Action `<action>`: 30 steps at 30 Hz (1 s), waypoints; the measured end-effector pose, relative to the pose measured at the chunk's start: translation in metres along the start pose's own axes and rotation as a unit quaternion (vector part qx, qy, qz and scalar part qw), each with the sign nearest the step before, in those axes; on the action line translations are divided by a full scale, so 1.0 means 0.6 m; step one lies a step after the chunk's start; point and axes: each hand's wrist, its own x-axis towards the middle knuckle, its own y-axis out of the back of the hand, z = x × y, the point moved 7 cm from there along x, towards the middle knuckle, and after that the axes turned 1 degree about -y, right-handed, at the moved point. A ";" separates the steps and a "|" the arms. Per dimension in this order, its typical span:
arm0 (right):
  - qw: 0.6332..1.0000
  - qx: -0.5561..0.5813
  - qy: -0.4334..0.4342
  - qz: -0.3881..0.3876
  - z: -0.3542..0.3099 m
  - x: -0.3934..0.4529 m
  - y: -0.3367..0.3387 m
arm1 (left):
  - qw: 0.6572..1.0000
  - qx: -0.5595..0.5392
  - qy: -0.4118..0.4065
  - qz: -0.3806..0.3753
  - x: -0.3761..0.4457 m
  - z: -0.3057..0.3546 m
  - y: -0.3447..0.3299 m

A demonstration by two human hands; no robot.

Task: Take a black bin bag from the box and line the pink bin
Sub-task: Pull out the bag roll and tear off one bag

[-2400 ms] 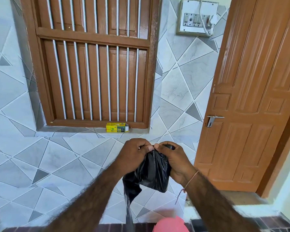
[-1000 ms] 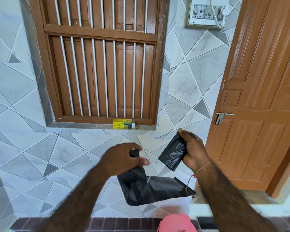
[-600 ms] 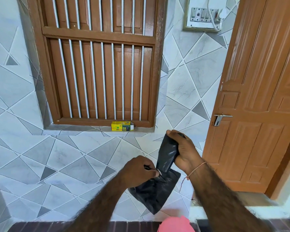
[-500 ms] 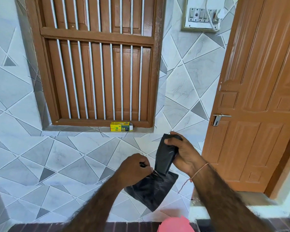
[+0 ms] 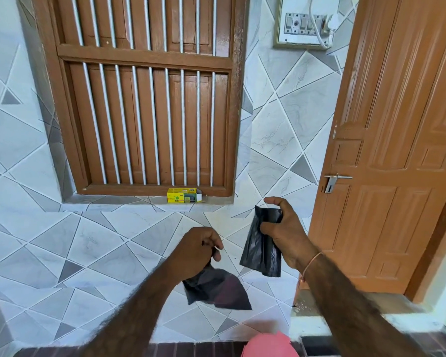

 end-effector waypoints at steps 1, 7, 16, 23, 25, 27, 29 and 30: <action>1.000 -0.022 0.007 -0.008 -0.003 -0.003 -0.003 | 1.000 -0.003 -0.006 -0.002 0.001 0.003 0.001; 0.986 -0.147 0.031 -0.076 -0.009 -0.020 -0.028 | 0.996 0.031 -0.049 -0.074 0.004 0.034 0.007; 0.934 -0.299 0.107 -0.163 -0.005 -0.021 -0.082 | 0.987 0.135 -0.089 -0.027 0.013 0.057 0.008; 0.937 -0.289 0.088 -0.174 -0.002 -0.020 -0.092 | 0.985 0.151 -0.089 0.005 0.016 0.051 0.004; 0.944 -0.267 0.090 -0.174 -0.004 -0.021 -0.093 | 0.982 0.161 -0.094 0.037 0.013 0.052 0.005; 0.952 -0.231 0.086 -0.182 -0.004 -0.021 -0.092 | 0.980 0.166 -0.092 0.063 0.013 0.053 0.011; 0.959 -0.196 0.076 -0.189 -0.004 -0.022 -0.088 | 0.977 0.176 -0.088 0.082 0.016 0.055 0.013; 0.962 -0.180 0.074 -0.193 -0.005 -0.022 -0.086 | 0.975 0.185 -0.085 0.093 0.017 0.057 0.012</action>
